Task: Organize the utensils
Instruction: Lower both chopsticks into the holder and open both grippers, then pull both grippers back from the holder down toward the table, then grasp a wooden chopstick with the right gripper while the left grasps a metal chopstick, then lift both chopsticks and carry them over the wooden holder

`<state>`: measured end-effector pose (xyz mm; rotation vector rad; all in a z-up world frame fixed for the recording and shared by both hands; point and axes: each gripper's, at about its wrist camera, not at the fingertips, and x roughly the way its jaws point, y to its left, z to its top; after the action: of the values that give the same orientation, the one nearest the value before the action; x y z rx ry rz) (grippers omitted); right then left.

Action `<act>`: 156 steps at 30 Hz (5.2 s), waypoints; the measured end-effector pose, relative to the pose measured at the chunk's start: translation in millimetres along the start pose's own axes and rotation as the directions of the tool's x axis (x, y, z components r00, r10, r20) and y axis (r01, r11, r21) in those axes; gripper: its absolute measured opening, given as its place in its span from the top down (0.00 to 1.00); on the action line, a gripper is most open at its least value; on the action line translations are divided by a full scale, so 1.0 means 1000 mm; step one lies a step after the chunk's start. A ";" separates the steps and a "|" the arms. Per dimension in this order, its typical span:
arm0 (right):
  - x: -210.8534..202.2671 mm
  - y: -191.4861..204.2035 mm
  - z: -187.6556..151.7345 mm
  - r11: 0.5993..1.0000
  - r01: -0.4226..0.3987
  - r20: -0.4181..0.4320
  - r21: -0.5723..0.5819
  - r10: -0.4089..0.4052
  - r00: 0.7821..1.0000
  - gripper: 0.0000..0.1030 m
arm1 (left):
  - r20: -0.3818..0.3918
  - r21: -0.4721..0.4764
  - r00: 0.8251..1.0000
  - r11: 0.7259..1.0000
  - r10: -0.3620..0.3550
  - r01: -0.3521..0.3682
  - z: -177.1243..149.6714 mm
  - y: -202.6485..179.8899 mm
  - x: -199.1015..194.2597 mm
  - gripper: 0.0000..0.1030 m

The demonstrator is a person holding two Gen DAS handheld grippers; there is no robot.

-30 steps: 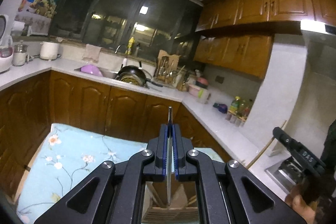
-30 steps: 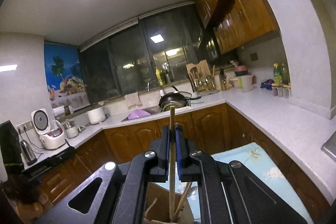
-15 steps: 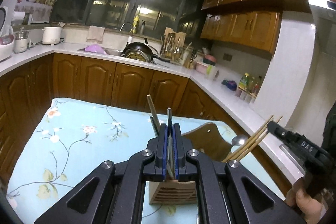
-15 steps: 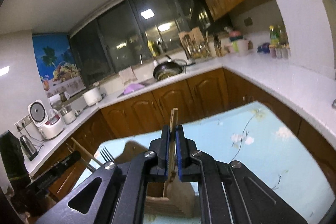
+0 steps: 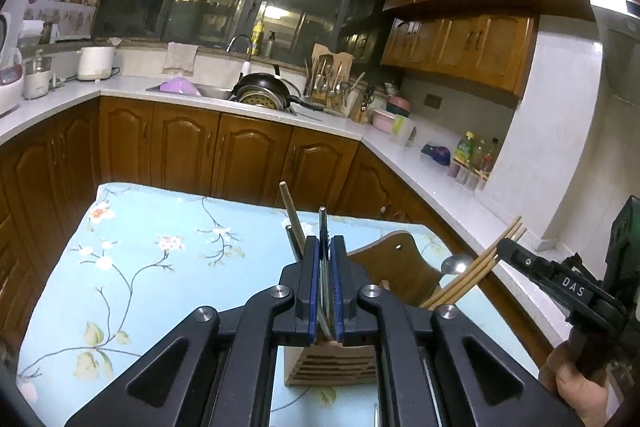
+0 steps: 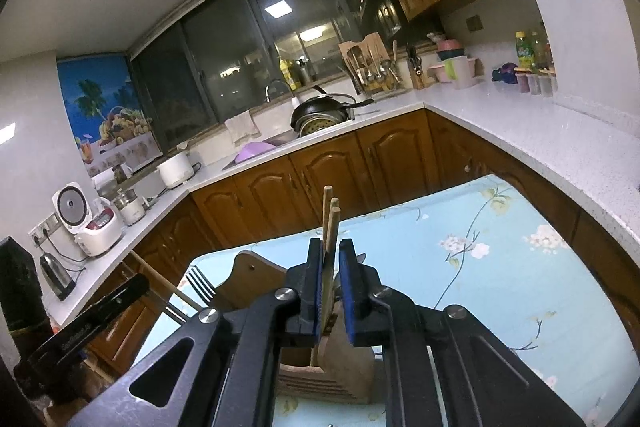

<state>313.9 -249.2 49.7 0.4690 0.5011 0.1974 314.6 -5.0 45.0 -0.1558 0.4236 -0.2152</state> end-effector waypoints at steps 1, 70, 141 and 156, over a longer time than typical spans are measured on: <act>-0.003 0.000 0.001 1.000 0.001 0.000 0.005 -0.001 1.000 0.83 | 0.000 -0.008 1.000 1.000 -0.011 0.011 0.001 0.000 -0.004 0.89; -0.027 -0.006 -0.163 1.000 0.027 -0.380 0.001 -0.024 0.925 0.63 | -0.502 0.059 0.856 0.993 0.121 -0.105 -0.145 -0.020 -0.043 0.66; -0.122 0.028 -0.063 0.990 -0.122 -0.176 -0.066 0.108 0.978 0.95 | -0.217 0.033 0.974 0.997 -0.059 0.068 -0.052 -0.022 -0.180 0.98; -0.129 0.028 -0.040 0.990 -0.118 -0.081 -0.074 0.112 0.990 0.95 | -0.152 0.044 0.987 0.997 -0.060 0.067 -0.033 -0.021 -0.184 0.98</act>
<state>180.6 -247.6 85.4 0.4143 0.5400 0.3457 133.6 15.1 91.1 -0.1057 0.5640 -0.3009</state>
